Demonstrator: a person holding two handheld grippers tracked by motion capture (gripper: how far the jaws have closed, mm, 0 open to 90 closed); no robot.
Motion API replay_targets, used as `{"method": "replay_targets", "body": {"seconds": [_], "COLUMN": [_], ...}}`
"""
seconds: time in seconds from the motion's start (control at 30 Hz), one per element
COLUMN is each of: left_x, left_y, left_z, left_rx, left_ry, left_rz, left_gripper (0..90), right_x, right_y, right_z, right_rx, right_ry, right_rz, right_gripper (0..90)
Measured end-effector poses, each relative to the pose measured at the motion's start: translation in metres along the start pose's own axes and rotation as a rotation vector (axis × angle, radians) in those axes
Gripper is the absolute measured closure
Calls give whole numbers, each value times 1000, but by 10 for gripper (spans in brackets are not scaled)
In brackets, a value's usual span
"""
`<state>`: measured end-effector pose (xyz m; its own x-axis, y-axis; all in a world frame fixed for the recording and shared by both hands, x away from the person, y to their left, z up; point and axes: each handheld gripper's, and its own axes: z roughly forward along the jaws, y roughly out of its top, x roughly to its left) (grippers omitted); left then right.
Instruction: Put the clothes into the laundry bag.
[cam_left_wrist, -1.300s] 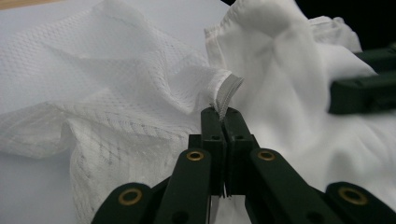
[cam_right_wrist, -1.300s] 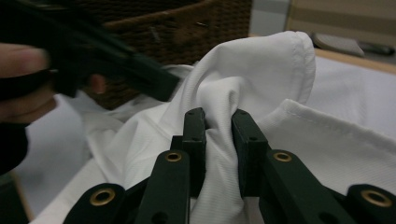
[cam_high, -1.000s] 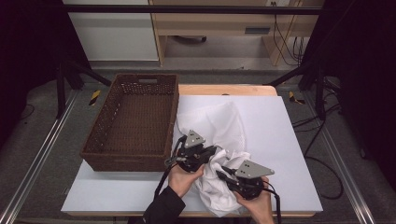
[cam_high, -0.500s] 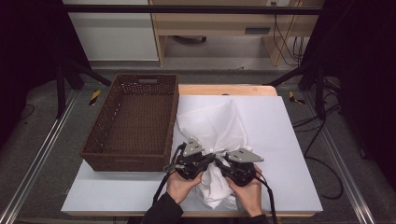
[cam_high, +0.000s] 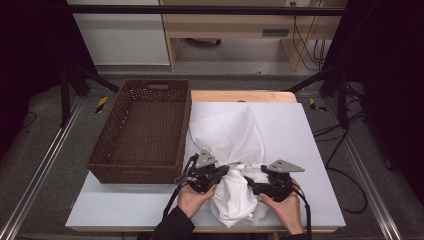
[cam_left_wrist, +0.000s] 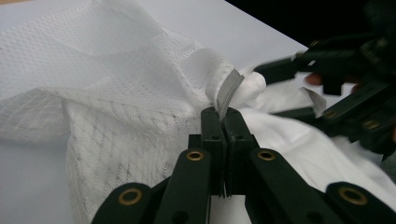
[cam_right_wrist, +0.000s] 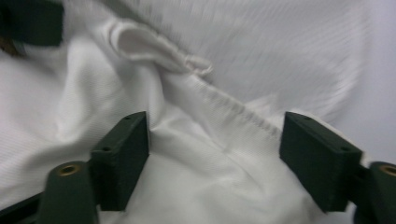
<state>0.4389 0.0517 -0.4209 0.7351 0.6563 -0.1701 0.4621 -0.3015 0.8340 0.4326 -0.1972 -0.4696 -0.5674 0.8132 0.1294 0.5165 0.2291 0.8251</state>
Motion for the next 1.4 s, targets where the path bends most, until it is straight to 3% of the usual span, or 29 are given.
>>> {"method": "replay_targets", "body": {"seconds": [0.03, 0.13, 0.17, 0.23, 0.3, 0.4, 0.5, 0.63, 0.73, 0.77, 0.8, 0.87, 0.93, 1.07, 1.27, 1.4], "left_x": [0, 0, 0, 0, 0, 0, -2, -8, -11, -12, -13, -11, -9, -3, -1, -3], "left_y": [0, 0, 0, 2, 3, 8, 13, 20, 22, 21, 19, 14, 9, 2, -1, 0], "left_z": [0, 1, 1, 1, 1, -1, -5, -11, -13, -13, -13, -11, -8, -4, 1, 3], "left_rx": [3, 6, 5, 6, 5, 0, -9, -24, -29, -27, -26, -19, -13, -1, 0, -2], "left_ry": [2, 3, 3, 6, 7, 11, 9, 0, -14, -16, -17, -16, -17, -13, 0, 16], "left_rz": [4, 2, 0, -1, 0, 6, 8, 27, 36, 41, 41, 38, 28, 13, 9, 21], "left_gripper": [886, 887, 887, 886, 887, 887, 887, 887, 888, 888, 888, 887, 887, 887, 887, 887], "right_x": [0, 4, 5, 9, 15, 29, 46, 56, 51, 49, 49, 47, 45, 41, 33, 45], "right_y": [-3, -1, 1, 5, 9, 13, 16, 21, 25, 26, 26, 27, 28, 26, 21, 17], "right_z": [4, 1, -2, -9, -20, -33, -33, -9, 17, 30, 30, 38, 39, 19, -32, -41], "right_rx": [12, 22, 32, 30, -24, -104, -106, -62, -38, -33, -33, -42, -44, -86, -179, -189], "right_ry": [16, 80, 88, 89, 113, 184, 208, 138, 69, 11, 11, -62, -71, -12, 51, 115], "right_rz": [10, 2, -6, -24, -47, -95, -153, -182, -153, -124, -124, -115, -97, -79, -71, -87], "right_gripper": [373, 808, 868, 884, 886, 886, 885, 882, 879, 877, 877, 873, 847, 738, 555, 359]}}
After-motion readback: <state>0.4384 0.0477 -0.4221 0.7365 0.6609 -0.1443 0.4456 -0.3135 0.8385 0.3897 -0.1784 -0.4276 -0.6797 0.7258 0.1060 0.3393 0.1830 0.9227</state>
